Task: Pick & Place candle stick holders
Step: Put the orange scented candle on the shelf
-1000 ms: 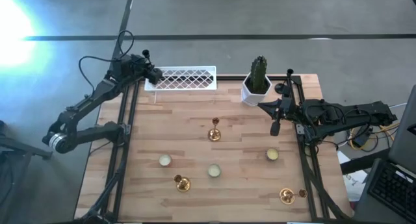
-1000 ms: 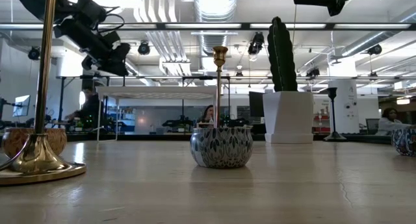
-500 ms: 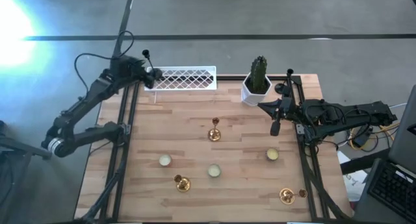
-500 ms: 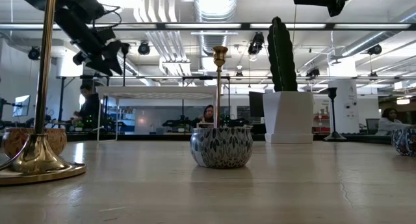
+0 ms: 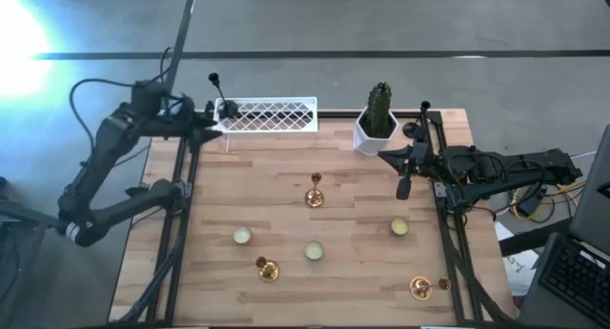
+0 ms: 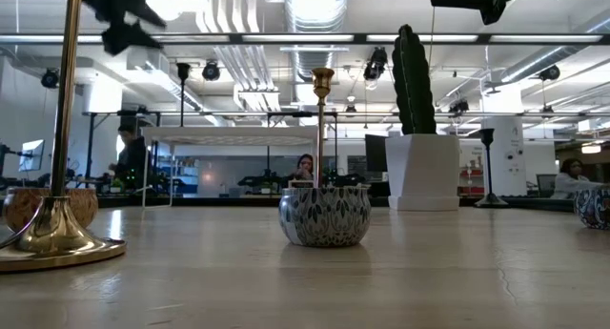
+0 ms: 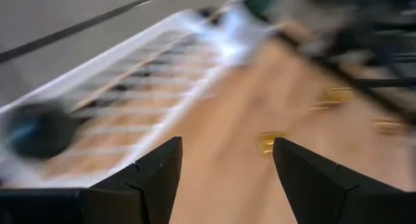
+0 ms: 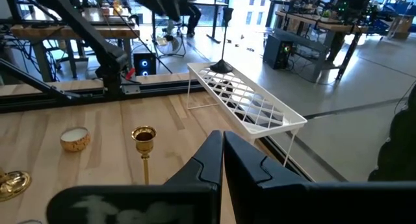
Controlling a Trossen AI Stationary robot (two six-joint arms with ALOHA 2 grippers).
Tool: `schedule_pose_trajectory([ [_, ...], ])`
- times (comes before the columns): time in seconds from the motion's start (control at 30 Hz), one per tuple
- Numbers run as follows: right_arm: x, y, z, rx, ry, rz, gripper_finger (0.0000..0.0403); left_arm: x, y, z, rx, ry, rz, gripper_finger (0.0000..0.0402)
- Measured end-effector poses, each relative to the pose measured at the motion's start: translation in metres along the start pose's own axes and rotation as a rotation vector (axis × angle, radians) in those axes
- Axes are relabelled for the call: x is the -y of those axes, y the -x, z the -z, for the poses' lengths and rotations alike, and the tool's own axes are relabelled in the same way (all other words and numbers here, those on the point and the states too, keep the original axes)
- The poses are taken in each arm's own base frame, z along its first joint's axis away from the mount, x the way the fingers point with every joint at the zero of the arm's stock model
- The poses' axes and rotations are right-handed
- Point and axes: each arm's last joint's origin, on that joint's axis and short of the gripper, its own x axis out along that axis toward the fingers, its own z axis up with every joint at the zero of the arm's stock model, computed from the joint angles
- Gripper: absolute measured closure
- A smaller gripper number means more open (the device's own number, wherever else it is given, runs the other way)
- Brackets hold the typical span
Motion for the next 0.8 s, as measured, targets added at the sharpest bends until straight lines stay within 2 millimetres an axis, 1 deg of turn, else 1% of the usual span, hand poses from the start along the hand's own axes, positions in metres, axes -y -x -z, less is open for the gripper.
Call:
schedule_pose_trajectory([
  [0.07,0.0,0.0,0.0,0.0,0.003,0.0,0.0394,0.01,0.009,-0.004,0.029,-0.027,0.071,0.0156],
  [0.17,0.0,0.0,0.0,0.0,0.003,0.0,0.0394,0.025,0.02,-0.005,0.021,-0.06,0.117,0.0156],
  [0.23,0.0,0.0,0.0,0.0,0.002,0.0,0.0394,0.032,0.024,-0.002,-0.003,-0.072,0.131,0.0156],
  [0.3,0.0,0.0,0.0,0.0,0.003,0.0,0.0394,0.037,0.022,0.003,-0.053,-0.077,0.139,0.0156],
  [0.43,0.0,0.0,0.0,0.0,-0.001,0.0,0.0394,0.046,0.004,0.015,-0.188,-0.084,0.194,0.0156],
  [0.53,0.0,0.0,0.0,0.0,-0.004,0.0,0.0394,0.058,-0.024,0.025,-0.326,-0.156,0.209,0.0156],
  [0.6,0.0,0.0,0.0,0.001,-0.006,0.001,0.0394,0.075,-0.039,0.031,-0.385,-0.246,0.231,0.0156],
  [0.7,0.0,0.0,0.0,0.001,-0.006,0.001,0.0394,0.101,-0.06,0.044,-0.46,-0.415,0.189,0.0156],
  [0.8,0.0,0.0,0.0,0.001,-0.006,0.001,0.0394,0.125,-0.07,0.053,-0.482,-0.55,0.148,0.0156],
])
